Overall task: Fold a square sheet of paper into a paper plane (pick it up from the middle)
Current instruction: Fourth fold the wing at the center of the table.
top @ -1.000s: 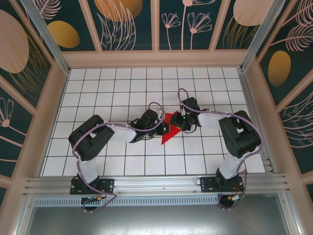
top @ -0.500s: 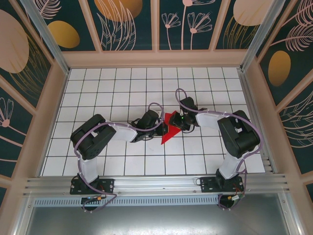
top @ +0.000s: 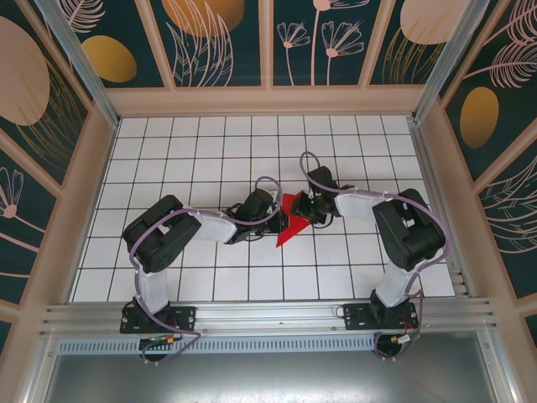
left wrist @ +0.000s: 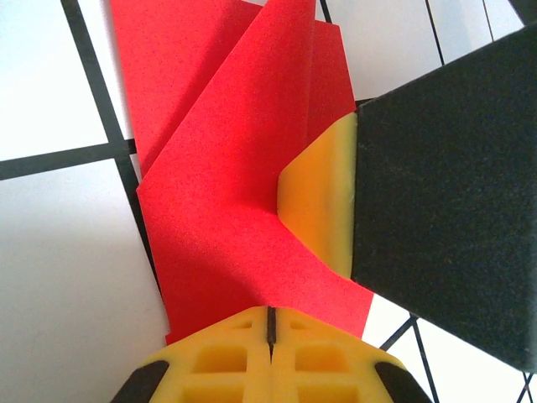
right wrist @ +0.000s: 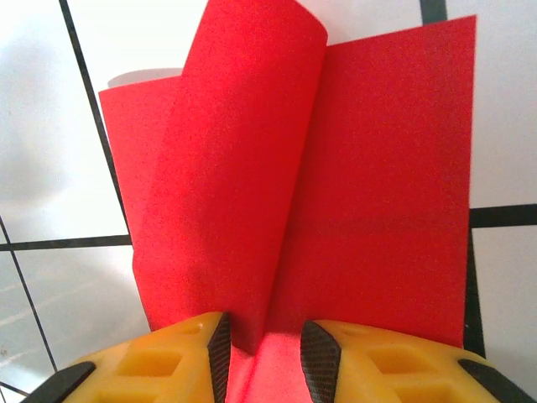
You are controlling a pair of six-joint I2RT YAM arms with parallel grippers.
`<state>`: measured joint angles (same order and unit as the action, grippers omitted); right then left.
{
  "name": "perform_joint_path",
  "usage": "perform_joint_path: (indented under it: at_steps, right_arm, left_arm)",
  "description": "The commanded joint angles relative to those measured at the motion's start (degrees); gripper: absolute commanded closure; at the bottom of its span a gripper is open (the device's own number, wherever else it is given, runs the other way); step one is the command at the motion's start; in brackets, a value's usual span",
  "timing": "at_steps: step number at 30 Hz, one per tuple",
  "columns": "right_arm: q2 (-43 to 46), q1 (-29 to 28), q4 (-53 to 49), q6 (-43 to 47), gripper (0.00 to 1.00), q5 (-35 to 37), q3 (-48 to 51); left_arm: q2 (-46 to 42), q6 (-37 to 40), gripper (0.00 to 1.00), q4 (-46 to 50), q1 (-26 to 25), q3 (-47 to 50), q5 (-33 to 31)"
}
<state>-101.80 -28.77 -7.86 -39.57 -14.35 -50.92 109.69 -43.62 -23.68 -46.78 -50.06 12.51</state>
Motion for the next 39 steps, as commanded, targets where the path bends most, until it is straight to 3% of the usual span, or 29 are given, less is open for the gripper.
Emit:
perform_joint_path:
  at_steps: [1,26,31,39]
  right_arm:
    - [-12.5,-0.2,-7.0,-0.4,0.64,11.9,5.3]
    - [-13.1,-0.7,-7.4,-0.5,0.64,11.2,4.6]
    - [-7.3,-0.3,-8.2,-0.3,0.64,8.9,3.3]
    - [6.8,4.2,-7.4,5.4,0.60,-1.3,-3.0]
  left_arm:
    - [0.9,0.5,0.93,1.4,0.3,-1.1,-1.3]
    - [2.3,0.1,0.99,5.6,0.3,-1.2,-2.9]
    - [2.9,1.0,1.00,8.3,0.3,-1.0,-1.9]
    - [4.7,3.3,1.00,13.1,0.2,-1.7,-0.2]
